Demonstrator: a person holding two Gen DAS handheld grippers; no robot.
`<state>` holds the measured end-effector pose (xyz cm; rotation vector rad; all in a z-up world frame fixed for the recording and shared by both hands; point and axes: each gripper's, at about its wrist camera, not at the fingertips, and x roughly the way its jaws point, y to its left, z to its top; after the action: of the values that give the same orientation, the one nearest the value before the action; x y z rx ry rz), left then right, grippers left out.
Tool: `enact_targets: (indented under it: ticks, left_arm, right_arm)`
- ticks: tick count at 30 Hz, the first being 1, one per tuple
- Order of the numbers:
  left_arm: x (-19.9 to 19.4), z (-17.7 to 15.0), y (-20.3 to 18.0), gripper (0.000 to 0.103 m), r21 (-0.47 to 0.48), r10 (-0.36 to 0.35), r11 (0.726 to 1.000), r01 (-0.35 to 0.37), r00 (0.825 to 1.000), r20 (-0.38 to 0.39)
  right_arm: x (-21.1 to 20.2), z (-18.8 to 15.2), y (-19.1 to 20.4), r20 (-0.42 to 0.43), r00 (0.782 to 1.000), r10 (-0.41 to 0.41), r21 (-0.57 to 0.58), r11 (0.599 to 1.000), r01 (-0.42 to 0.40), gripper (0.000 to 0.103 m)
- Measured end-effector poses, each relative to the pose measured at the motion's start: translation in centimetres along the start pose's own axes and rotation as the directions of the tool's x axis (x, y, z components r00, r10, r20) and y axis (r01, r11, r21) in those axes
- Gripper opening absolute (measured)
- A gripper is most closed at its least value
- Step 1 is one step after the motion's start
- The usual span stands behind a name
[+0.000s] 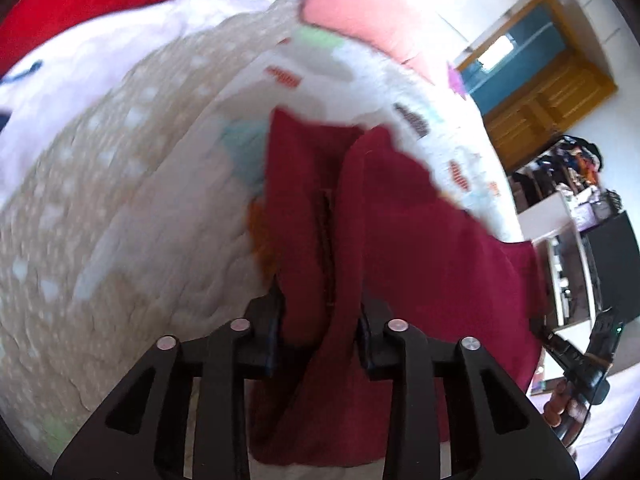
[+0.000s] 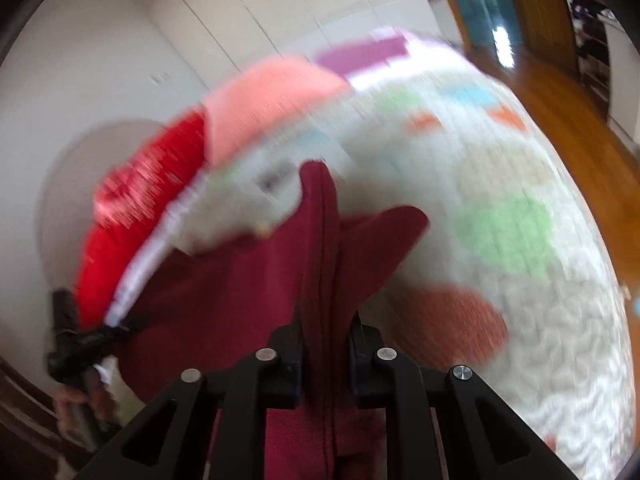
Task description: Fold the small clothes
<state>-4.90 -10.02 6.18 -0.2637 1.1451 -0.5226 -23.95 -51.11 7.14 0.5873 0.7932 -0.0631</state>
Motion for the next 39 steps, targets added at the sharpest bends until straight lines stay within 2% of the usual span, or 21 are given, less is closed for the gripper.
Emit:
enact_targets:
  ticks: [1, 2, 3, 5, 8, 12, 14, 16, 18, 19, 20, 22, 23, 26, 29, 30, 31, 33, 34, 37, 39]
  left_arm:
    - [-0.4, -0.2, 0.2, 0.037, -0.009, 0.005, 1.000, -0.005, 1.000, 0.014]
    - [-1.0, -0.3, 0.2, 0.038, -0.009, 0.011, 1.000, -0.011, 1.000, 0.028]
    - [-1.7, -0.3, -0.1, 0.038, -0.004, 0.024, 1.000, -0.024, 0.999, 0.046]
    - [-3.6, -0.1, -0.8, 0.038, 0.021, 0.066, 0.997, -0.069, 0.991, 0.118]
    - [-4.9, 0.6, -1.8, 0.048, 0.043, 0.079, 0.995, -0.088, 0.980, 0.180]
    - [-3.4, 2.0, -3.6, 0.053, 0.087, 0.052, 0.994, -0.067, 0.986, 0.157]
    - [-2.0, 3.0, -4.4, 0.053, 0.117, 0.092, 0.987, -0.110, 0.984, 0.150]
    - [-0.7, 3.9, -4.7, 0.053, 0.127, 0.144, 0.979, -0.162, 0.980, 0.135]
    - [0.9, 5.0, -5.0, 0.053, 0.133, 0.179, 0.972, -0.196, 0.976, 0.125]
    - [2.0, 5.7, -5.4, 0.053, 0.155, 0.203, 0.963, -0.219, 0.972, 0.116]
    - [2.8, 5.9, -5.5, 0.053, 0.174, 0.222, 0.956, -0.238, 0.969, 0.109]
    - [4.4, 6.5, -5.8, 0.033, 0.212, 0.269, 0.935, -0.284, 0.958, 0.100]
    - [4.8, 6.7, -5.9, 0.012, 0.219, 0.270, 0.934, -0.284, 0.958, 0.094]
    - [4.3, 7.4, -5.4, 0.011, 0.175, 0.248, 0.946, -0.273, 0.957, 0.151]
    - [4.5, 8.3, -4.1, 0.011, 0.102, 0.326, 0.930, -0.354, 0.920, 0.217]
    - [4.8, 8.5, -3.8, 0.011, 0.091, 0.339, 0.927, -0.363, 0.918, 0.205]
    - [5.6, 8.6, -2.9, 0.010, 0.076, 0.325, 0.938, -0.338, 0.934, 0.151]
    - [5.5, 8.3, -2.4, 0.011, 0.068, 0.278, 0.955, -0.288, 0.953, 0.121]
    - [4.9, 8.0, -2.4, 0.010, 0.075, 0.273, 0.956, -0.284, 0.953, 0.133]
    - [2.7, 7.0, -2.5, 0.011, 0.093, 0.265, 0.955, -0.283, 0.949, 0.169]
    - [1.8, 6.4, -2.8, 0.011, 0.091, 0.255, 0.958, -0.273, 0.952, 0.169]
  right_arm:
    - [0.9, -0.5, -0.6, -0.042, 0.997, -0.072, -0.002, 0.997, 0.072, 0.023]
    - [1.2, -0.9, -1.0, -0.045, 0.989, -0.138, -0.012, 0.990, 0.137, 0.034]
    - [0.7, -0.9, -1.2, -0.017, 0.988, -0.154, -0.011, 0.988, 0.154, 0.038]
    - [-1.2, -0.7, -1.1, 0.054, 0.988, -0.147, 0.011, 0.989, 0.147, 0.041]
    - [-2.9, 0.2, 0.3, 0.122, 0.988, -0.095, -0.020, 0.995, 0.098, 0.045]
    - [-0.3, 2.1, 2.2, 0.117, 0.981, -0.153, -0.100, 0.981, 0.165, 0.047]
    - [1.8, 3.0, 2.1, 0.105, 0.973, -0.204, -0.112, 0.970, 0.216, 0.047]
    - [3.5, 3.8, 1.3, 0.081, 0.977, -0.199, -0.108, 0.972, 0.207, 0.047]
    - [4.8, 4.2, 0.3, 0.058, 0.987, -0.152, -0.094, 0.983, 0.157, 0.033]
    - [5.3, 4.4, 0.1, 0.049, 0.990, -0.133, -0.092, 0.986, 0.137, 0.017]
    - [5.6, 4.4, 0.1, 0.048, 0.991, -0.126, -0.096, 0.987, 0.130, 0.009]
    - [5.4, 4.6, 0.4, 0.074, 0.990, -0.122, -0.110, 0.985, 0.130, 0.008]
    - [5.0, 4.6, 0.5, 0.093, 0.988, -0.121, -0.120, 0.984, 0.132, 0.008]
    - [4.0, 5.3, 0.6, 0.148, 0.982, -0.117, -0.109, 0.985, 0.133, 0.008]
    - [4.4, 5.9, 0.3, 0.161, 0.978, -0.129, -0.085, 0.986, 0.144, 0.008]
    - [5.1, 5.9, 0.3, 0.151, 0.976, -0.157, -0.085, 0.982, 0.171, 0.008]
    - [5.9, 5.9, 0.2, 0.137, 0.975, -0.177, -0.090, 0.978, 0.190, 0.008]
    - [8.1, 5.6, -0.4, 0.071, 0.973, -0.219, -0.109, 0.968, 0.226, 0.008]
    - [8.2, 5.5, -0.6, 0.059, 0.973, -0.222, -0.107, 0.968, 0.228, 0.009]
    - [5.9, 5.1, -0.8, 0.103, 0.969, -0.227, -0.078, 0.969, 0.235, 0.037]
    - [3.6, 4.6, -0.4, 0.140, 0.966, -0.218, -0.067, 0.971, 0.229, 0.040]
